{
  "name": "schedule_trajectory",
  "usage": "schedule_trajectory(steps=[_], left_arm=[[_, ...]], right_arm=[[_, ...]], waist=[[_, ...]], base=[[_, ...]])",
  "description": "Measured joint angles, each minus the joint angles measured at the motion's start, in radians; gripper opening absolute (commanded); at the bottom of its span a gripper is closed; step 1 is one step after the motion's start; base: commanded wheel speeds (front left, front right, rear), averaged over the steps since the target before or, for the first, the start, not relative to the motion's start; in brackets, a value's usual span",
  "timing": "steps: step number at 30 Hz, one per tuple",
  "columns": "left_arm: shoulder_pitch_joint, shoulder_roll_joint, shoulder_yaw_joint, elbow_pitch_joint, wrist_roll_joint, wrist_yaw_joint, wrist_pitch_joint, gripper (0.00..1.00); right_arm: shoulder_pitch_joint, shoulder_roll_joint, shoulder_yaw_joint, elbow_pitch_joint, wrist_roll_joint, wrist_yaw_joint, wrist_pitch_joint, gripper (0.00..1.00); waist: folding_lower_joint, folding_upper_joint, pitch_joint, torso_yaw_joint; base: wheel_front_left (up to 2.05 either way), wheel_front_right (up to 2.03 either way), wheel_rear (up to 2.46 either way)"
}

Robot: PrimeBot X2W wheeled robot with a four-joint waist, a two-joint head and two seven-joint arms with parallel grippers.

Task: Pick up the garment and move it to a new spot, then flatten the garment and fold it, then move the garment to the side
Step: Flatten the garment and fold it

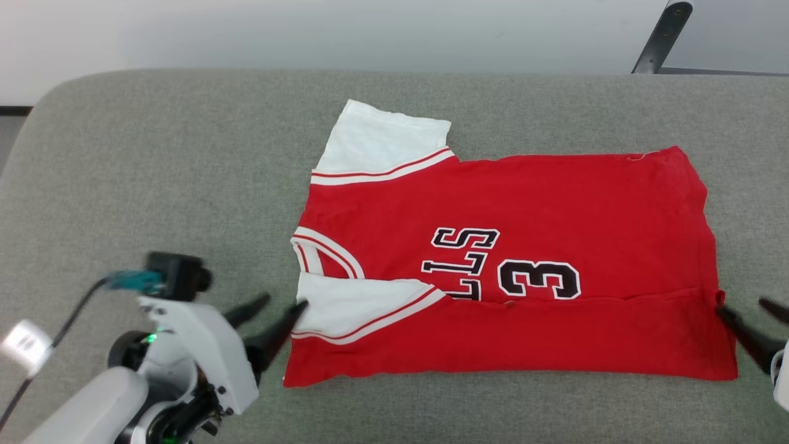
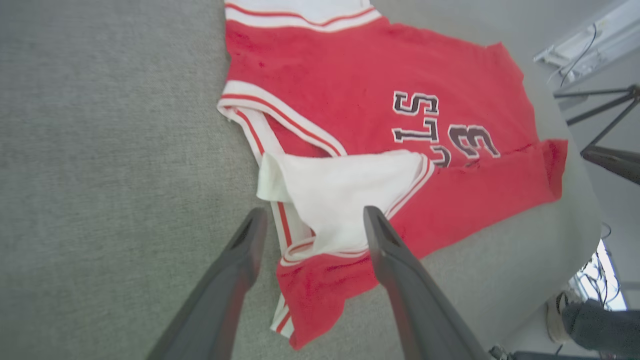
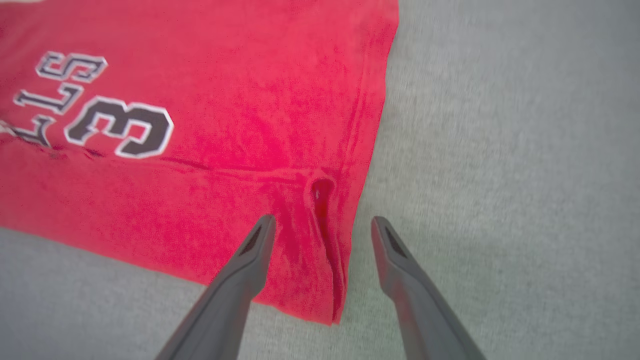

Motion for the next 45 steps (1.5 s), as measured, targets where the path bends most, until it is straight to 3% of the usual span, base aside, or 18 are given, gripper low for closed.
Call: schedule_trajectory(steps=[5,11,15,17,23,31,38,45], left_arm=[[0.101,-0.014,0.105,-0.044,0.052,0.076,-0.262,1.00],[0.103,-0.022,0.178,-0.023,0.169,0.120,-0.483,1.00],[-0.014,-0.034,0.203,0.040,0.224,0.110,-0.521,1.00],[-0.096,-0.037,0.212,0.090,0.231,0.083,-0.518,1.00],[-0.410,-0.030,0.158,0.286,0.313,0.002,-0.382,1.00],[-0.771,-0.071,0.103,0.623,0.368,-0.112,-0.240,1.00],[-0.904,-0.114,0.008,0.875,0.361,-0.222,-0.016,1.00],[-0.932,-0.130,-0.099,0.919,0.245,-0.239,0.325,1.00]], right_arm=[[-0.005,0.093,-0.092,-0.031,-0.087,0.000,-0.167,1.00],[-0.057,0.229,-0.162,-0.003,-0.206,0.000,-0.368,1.00],[-0.101,0.309,-0.171,0.018,-0.266,0.000,-0.467,1.00],[-0.120,0.334,-0.167,0.026,-0.292,0.000,-0.499,1.00],[-0.180,0.381,-0.129,0.037,-0.303,0.000,-0.545,1.00],[-0.214,0.413,-0.091,0.057,-0.270,0.000,-0.583,1.00],[-0.232,0.418,-0.054,0.081,-0.249,0.000,-0.608,1.00],[-0.250,0.418,-0.020,0.091,-0.235,0.000,-0.612,1.00]], waist=[[0.0000,0.0000,-0.003,-0.003],[0.0000,0.0000,0.010,0.001],[0.0000,0.0000,0.027,-0.006],[0.0000,0.0000,0.036,-0.015],[0.0000,0.0000,0.082,-0.063],[0.0000,0.0000,0.170,-0.153],[0.0000,0.0000,0.235,-0.238],[0.0000,0.0000,0.277,-0.293]], base=[[0.00,0.00,0.00],[0.00,0.00,0.00],[0.00,0.00,0.00],[0.00,0.00,0.00],[0.00,0.00,0.00],[0.00,0.00,0.00],[0.00,0.00,0.00],[0.00,0.00,0.00]])
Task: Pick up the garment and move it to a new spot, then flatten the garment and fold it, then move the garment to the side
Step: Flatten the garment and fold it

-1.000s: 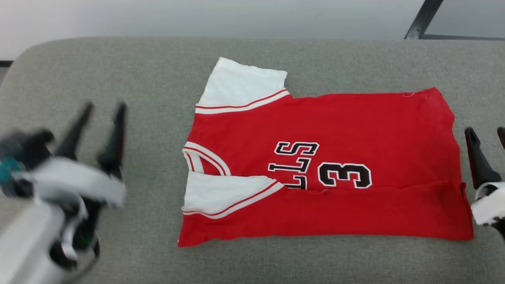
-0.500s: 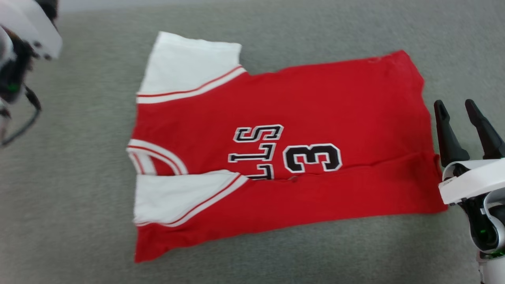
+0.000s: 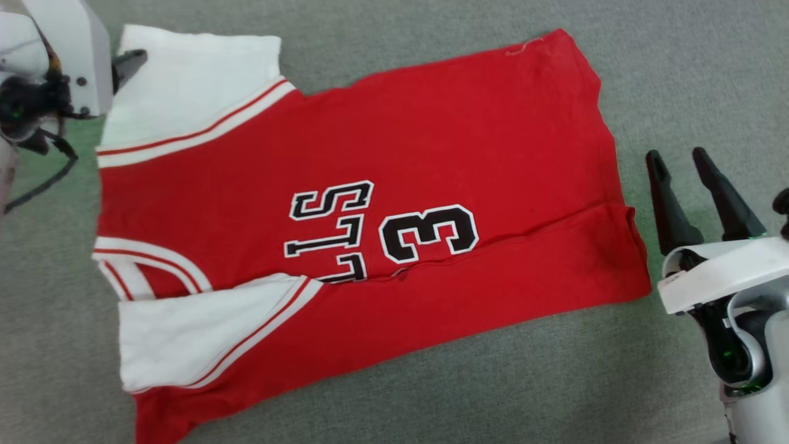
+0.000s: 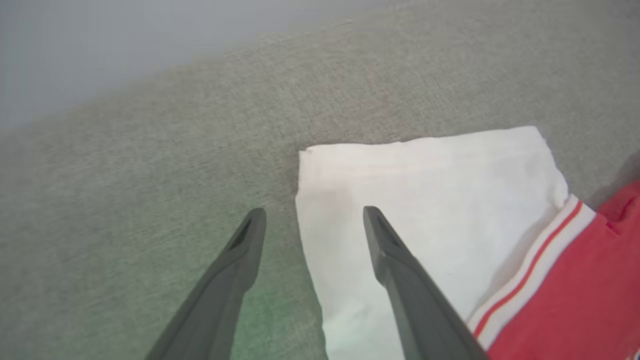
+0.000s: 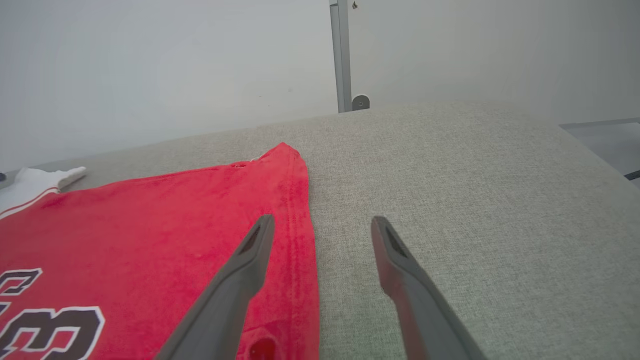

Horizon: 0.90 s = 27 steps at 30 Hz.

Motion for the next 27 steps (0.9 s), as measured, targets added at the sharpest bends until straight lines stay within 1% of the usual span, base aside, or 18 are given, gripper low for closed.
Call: schedule_trajectory(steps=[3,5,9,12,13,14,15,16,19,21,27], left_arm=[[-0.029,0.030,-0.028,-0.003,-0.015,0.000,0.052,1.00],[-0.037,0.036,-0.035,0.005,-0.039,0.000,0.083,1.00],[-0.060,0.040,-0.067,0.006,-0.044,0.000,0.095,1.00],[-0.061,0.044,-0.079,0.002,-0.067,0.000,0.101,1.00],[-0.062,0.045,-0.085,-0.001,-0.076,0.001,0.108,0.95],[-0.063,0.046,-0.089,-0.006,-0.086,0.001,0.114,0.49],[-0.066,0.046,-0.094,-0.011,-0.095,0.001,0.121,0.35],[-0.066,0.046,-0.097,-0.019,-0.109,0.001,0.125,0.00],[-0.066,0.043,-0.109,-0.030,-0.136,0.000,0.129,0.00],[-0.068,0.045,-0.118,-0.035,-0.137,0.000,0.115,0.00],[-0.068,0.040,-0.149,-0.051,-0.159,0.000,0.084,0.00]], right_arm=[[-0.009,0.000,0.023,0.001,0.010,0.000,0.001,1.00],[-0.019,-0.003,0.028,0.000,0.014,0.000,0.001,1.00],[-0.020,-0.011,0.031,0.003,0.023,0.000,-0.001,1.00],[-0.021,-0.012,0.037,0.007,0.031,0.000,-0.002,1.00],[-0.021,-0.013,0.039,0.007,0.032,0.000,-0.002,1.00],[-0.021,-0.015,0.043,0.007,0.032,0.000,-0.001,1.00],[-0.023,-0.018,0.047,0.007,0.032,0.000,0.001,1.00],[-0.026,-0.023,0.051,0.006,0.032,0.000,0.008,1.00],[-0.057,-0.046,0.070,-0.001,0.031,0.000,0.031,1.00],[-0.091,-0.069,0.106,-0.003,0.030,0.000,0.074,1.00],[-0.265,-0.181,0.276,0.033,0.082,0.000,0.347,1.00]], waist=[[0.0000,0.0000,0.020,-0.014],[0.0000,0.0000,0.032,-0.025],[0.0000,0.0000,0.049,-0.044],[0.0000,0.0000,0.057,-0.054],[0.0000,0.0000,0.058,-0.055],[0.0000,0.0000,0.060,-0.055],[0.0000,0.0000,0.061,-0.055],[0.0000,0.0000,0.062,-0.053],[0.0000,0.0000,0.064,-0.047],[0.0000,0.0000,0.064,-0.043],[0.0000,0.0000,0.059,-0.026]], base=[[0.00,0.00,0.00],[0.00,0.00,0.00],[0.00,0.00,0.00],[0.00,0.00,0.00],[0.00,0.00,0.00],[0.00,0.00,0.00],[0.00,0.00,0.00],[0.00,0.00,0.00],[0.00,0.00,0.00],[0.00,0.00,0.00],[0.00,0.00,0.00]])
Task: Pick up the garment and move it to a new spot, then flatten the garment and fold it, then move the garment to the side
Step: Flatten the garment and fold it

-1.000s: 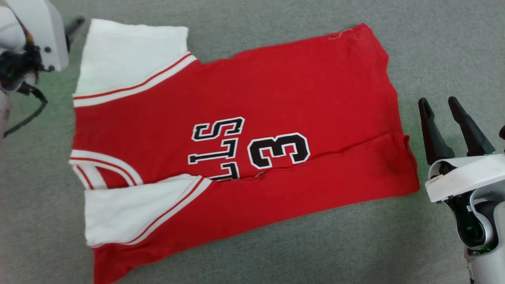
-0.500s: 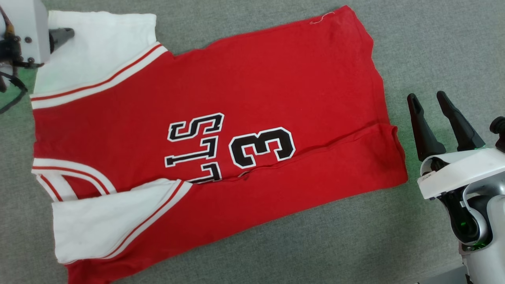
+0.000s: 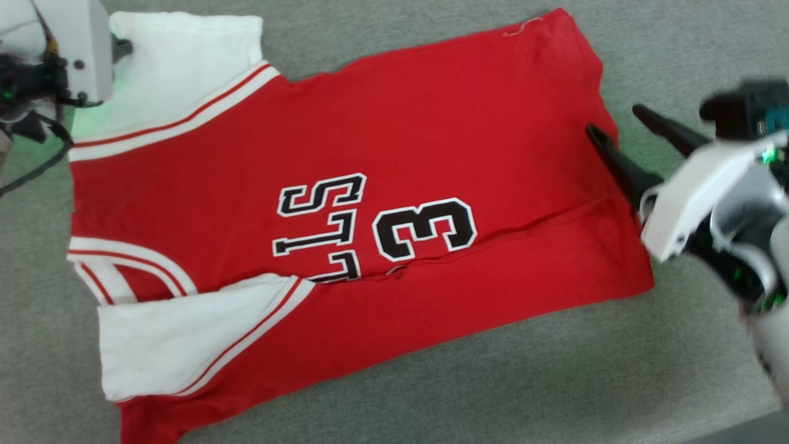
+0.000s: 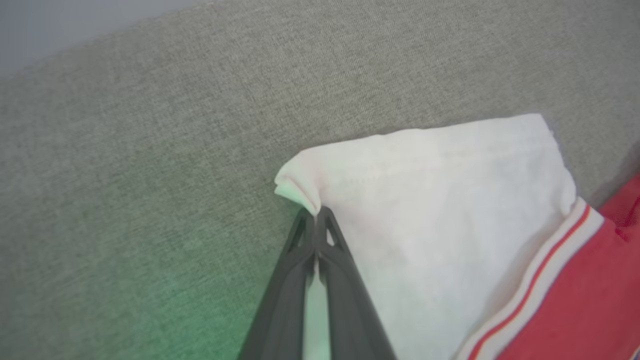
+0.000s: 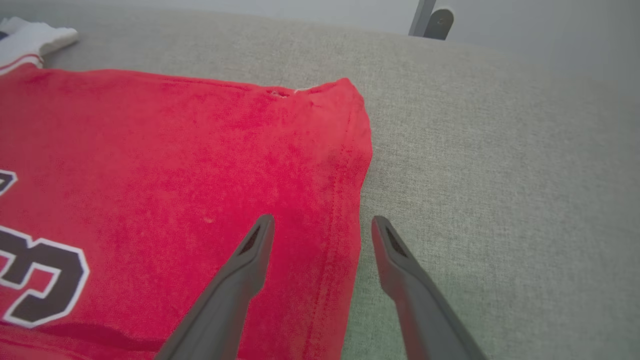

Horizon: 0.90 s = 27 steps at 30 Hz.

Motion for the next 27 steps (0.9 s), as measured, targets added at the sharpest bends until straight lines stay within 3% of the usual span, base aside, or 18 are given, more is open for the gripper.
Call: schedule_trajectory(steps=[9,15,20,21,22,23,24,27], left_arm=[[-0.021,-0.037,-0.055,-0.037,-0.030,0.000,-0.041,0.00],[-0.052,-0.062,-0.098,-0.062,-0.053,0.000,-0.068,0.00],[-0.076,-0.074,-0.126,-0.067,-0.072,-0.002,-0.086,0.00],[-0.080,-0.077,-0.132,-0.068,-0.076,-0.003,-0.090,0.00],[-0.084,-0.079,-0.137,-0.069,-0.081,-0.003,-0.096,0.00],[-0.084,-0.082,-0.142,-0.069,-0.085,-0.002,-0.103,0.00],[-0.084,-0.085,-0.147,-0.069,-0.092,-0.002,-0.111,0.00],[-0.070,-0.092,-0.160,-0.072,-0.114,-0.002,-0.148,0.00]], right_arm=[[-0.334,-0.050,0.105,0.233,0.159,0.000,0.320,1.00],[-0.489,-0.034,0.154,0.459,0.160,0.000,0.348,1.00],[-0.553,-0.025,0.186,0.565,0.171,0.000,0.343,1.00],[-0.561,-0.024,0.191,0.577,0.177,0.000,0.336,0.94],[-0.568,-0.023,0.198,0.588,0.182,0.000,0.329,0.50],[-0.573,-0.025,0.206,0.594,0.191,0.000,0.324,0.33],[-0.574,-0.027,0.214,0.601,0.208,-0.001,0.315,0.00],[-0.572,-0.032,0.239,0.617,0.232,-0.001,0.282,0.00]], waist=[[0.0000,0.0000,0.012,0.060],[0.0000,0.0000,0.035,0.108],[0.0000,0.0001,0.055,0.131],[0.0000,0.0000,0.057,0.135],[0.0000,0.0000,0.059,0.139],[0.0000,0.0000,0.059,0.142],[0.0000,0.0000,0.058,0.145],[0.0000,0.0000,0.043,0.152]], base=[[0.00,0.00,0.00],[0.00,0.00,0.00],[0.00,0.00,0.00],[0.00,0.00,0.00],[0.00,0.00,0.00],[0.00,0.00,0.00],[0.00,0.00,0.00],[0.00,0.00,0.00]])
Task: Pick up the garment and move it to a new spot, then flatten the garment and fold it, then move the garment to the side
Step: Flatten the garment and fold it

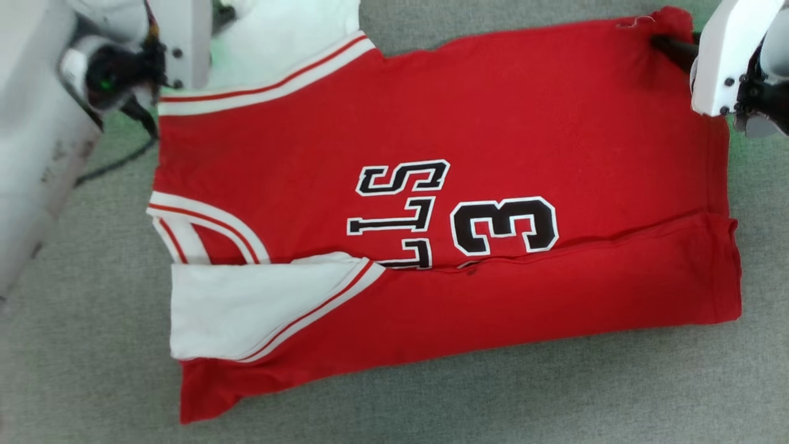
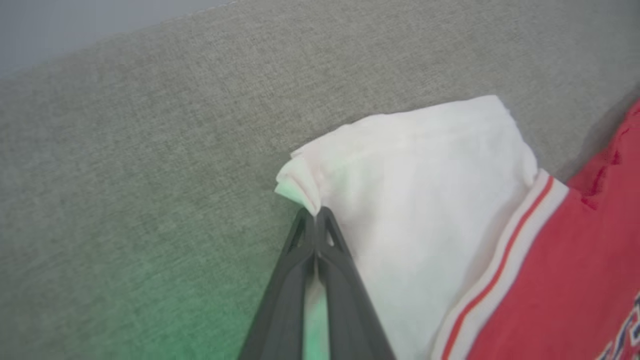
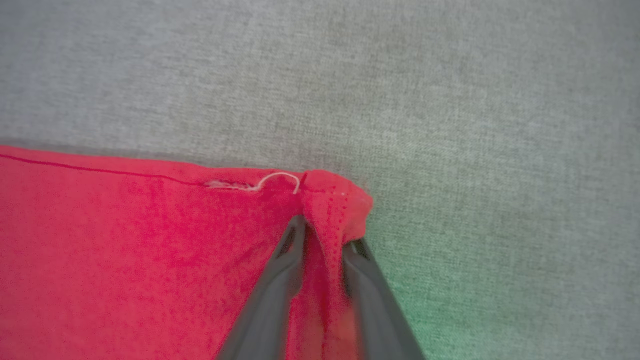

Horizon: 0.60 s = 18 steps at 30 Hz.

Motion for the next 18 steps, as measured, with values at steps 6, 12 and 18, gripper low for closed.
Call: schedule_trajectory(steps=[6,12,18], left_arm=[[0.058,-0.002,-0.023,-0.072,-0.058,0.000,-0.115,0.00],[0.141,0.058,-0.055,-0.245,-0.109,0.000,-0.258,0.00],[0.255,0.153,-0.097,-0.451,-0.149,0.000,-0.384,0.00]], right_arm=[[0.054,-0.054,0.050,-0.011,0.052,0.001,-0.097,0.00],[0.173,-0.152,0.111,-0.116,0.121,0.001,-0.168,0.00],[0.323,-0.260,0.154,-0.251,0.179,0.001,-0.217,0.00]], waist=[[0.0000,0.0000,-0.060,0.021],[0.0000,0.0000,-0.148,0.050],[0.0000,0.0000,-0.244,0.085]], base=[[0.00,0.00,0.00],[0.00,0.00,0.00],[0.00,0.00,0.00]])
